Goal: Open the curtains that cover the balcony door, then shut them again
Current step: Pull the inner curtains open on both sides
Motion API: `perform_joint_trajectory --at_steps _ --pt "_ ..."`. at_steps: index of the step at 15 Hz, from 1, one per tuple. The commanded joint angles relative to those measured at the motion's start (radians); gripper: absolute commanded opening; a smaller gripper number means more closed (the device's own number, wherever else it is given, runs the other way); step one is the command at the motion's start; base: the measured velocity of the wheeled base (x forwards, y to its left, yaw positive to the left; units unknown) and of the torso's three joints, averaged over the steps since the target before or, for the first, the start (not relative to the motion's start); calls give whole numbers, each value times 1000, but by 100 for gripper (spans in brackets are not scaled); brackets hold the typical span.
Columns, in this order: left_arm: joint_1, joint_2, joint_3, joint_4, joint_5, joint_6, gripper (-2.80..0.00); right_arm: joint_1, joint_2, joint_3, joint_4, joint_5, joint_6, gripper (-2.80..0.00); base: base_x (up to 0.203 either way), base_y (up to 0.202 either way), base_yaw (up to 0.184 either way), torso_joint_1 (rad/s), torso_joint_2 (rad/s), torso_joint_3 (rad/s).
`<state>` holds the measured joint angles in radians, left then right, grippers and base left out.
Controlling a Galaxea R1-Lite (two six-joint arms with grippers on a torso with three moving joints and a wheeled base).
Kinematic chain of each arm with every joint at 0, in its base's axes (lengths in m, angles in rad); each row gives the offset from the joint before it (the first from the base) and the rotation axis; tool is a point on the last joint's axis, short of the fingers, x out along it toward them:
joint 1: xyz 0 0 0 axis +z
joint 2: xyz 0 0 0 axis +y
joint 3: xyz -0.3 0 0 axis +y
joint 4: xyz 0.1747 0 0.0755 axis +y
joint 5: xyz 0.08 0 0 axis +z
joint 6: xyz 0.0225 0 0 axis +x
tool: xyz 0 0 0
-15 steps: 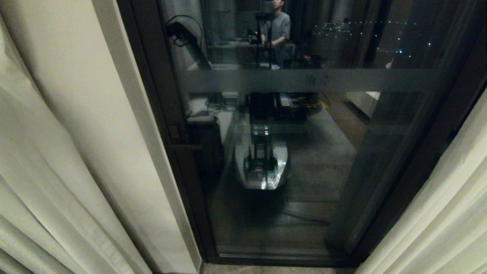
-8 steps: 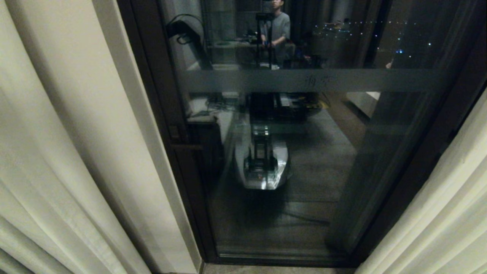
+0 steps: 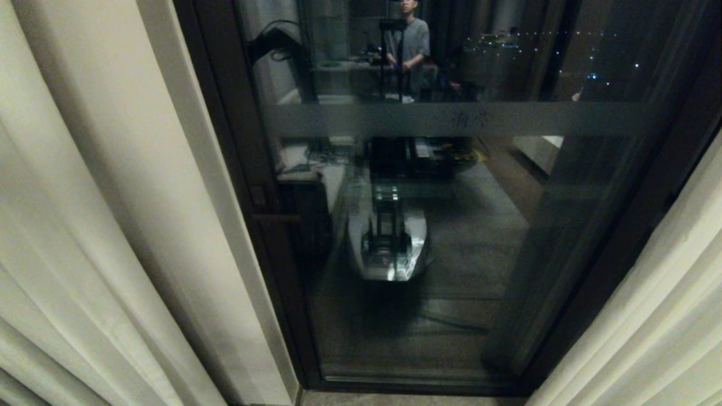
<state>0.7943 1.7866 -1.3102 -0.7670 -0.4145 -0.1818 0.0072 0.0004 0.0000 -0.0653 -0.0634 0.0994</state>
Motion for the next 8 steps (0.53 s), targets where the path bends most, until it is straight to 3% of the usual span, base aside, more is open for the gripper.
perform_joint_trajectory --at_steps 1,6,7,8 --pt "5 -106 135 -19 -2 -5 0 0 0 0 -1 0 0 -280 0 0 0 0 0 0" --pt "18 -399 538 -74 -3 -20 0 0 0 0 -1 0 0 -280 0 0 0 0 0 0" --pt "14 -446 592 -77 -5 -20 -280 0 0 0 -1 -1 0 -280 0 0 0 0 0 0" --pt "-1 -478 628 -79 -6 -19 -280 0 0 0 -1 -1 0 -280 0 0 0 0 0 0"
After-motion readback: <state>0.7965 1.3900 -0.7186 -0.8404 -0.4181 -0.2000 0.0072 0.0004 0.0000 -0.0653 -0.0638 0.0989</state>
